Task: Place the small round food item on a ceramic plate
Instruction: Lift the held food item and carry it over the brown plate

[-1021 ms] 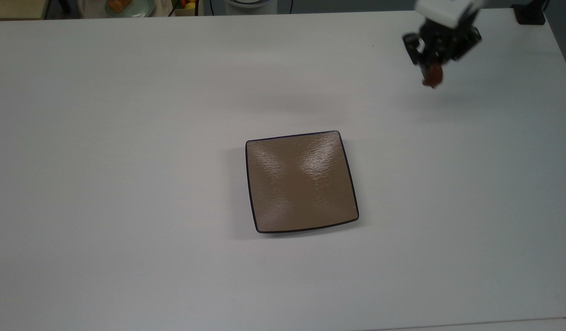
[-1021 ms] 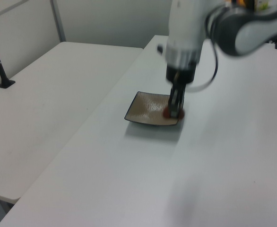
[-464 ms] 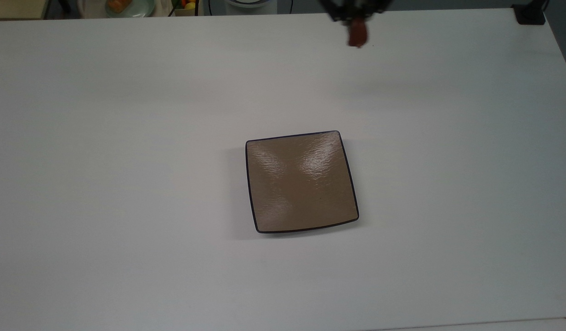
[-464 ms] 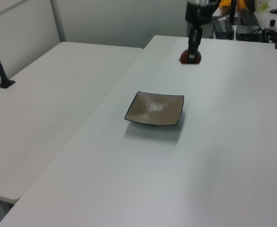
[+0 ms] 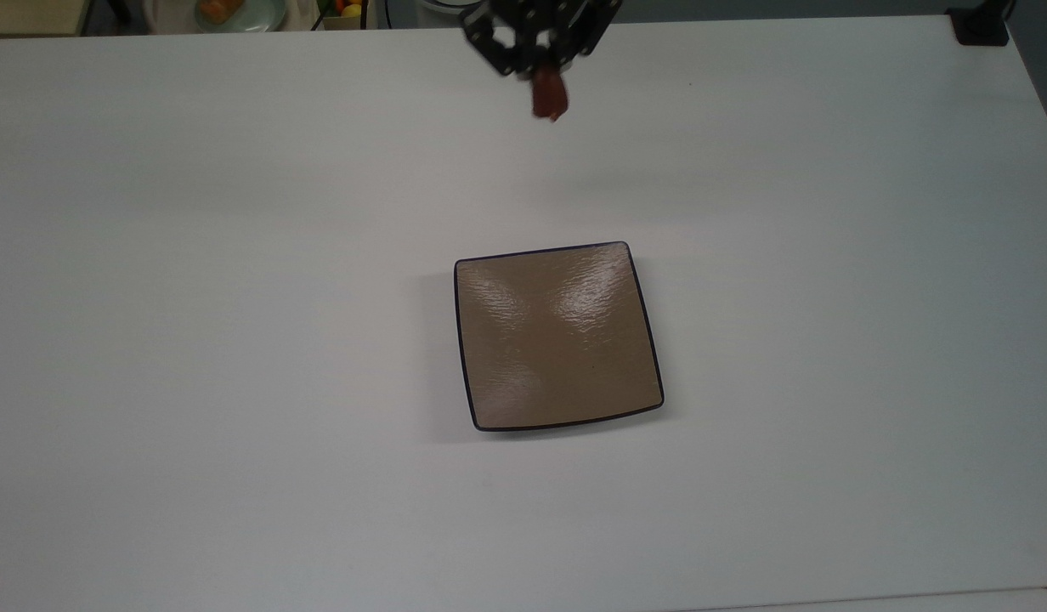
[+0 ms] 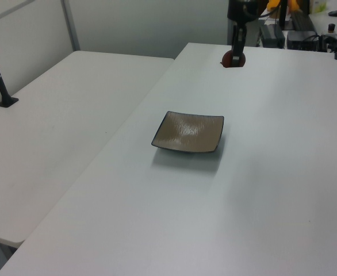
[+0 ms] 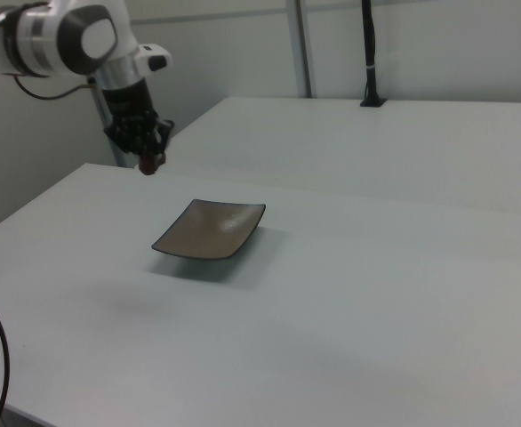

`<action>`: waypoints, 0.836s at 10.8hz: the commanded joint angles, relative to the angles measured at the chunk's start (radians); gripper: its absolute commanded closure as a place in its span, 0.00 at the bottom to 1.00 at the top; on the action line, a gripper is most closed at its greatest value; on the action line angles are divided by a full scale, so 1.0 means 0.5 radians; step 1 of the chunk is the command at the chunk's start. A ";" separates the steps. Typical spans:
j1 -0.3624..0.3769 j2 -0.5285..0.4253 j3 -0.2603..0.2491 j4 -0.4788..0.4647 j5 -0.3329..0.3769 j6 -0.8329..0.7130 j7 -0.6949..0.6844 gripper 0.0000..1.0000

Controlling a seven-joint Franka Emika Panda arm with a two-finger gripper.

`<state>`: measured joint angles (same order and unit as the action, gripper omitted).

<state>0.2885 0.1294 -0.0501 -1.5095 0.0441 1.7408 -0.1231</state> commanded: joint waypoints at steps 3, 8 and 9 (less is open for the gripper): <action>-0.055 0.314 -0.001 -0.031 0.047 0.539 -0.097 0.98; -0.031 0.652 0.008 -0.034 0.047 0.972 -0.085 0.97; -0.028 0.710 0.008 -0.031 0.050 1.025 -0.082 0.97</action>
<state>0.2669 0.4325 -0.0466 -1.5298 0.0448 2.1897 -0.1485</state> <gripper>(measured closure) 0.877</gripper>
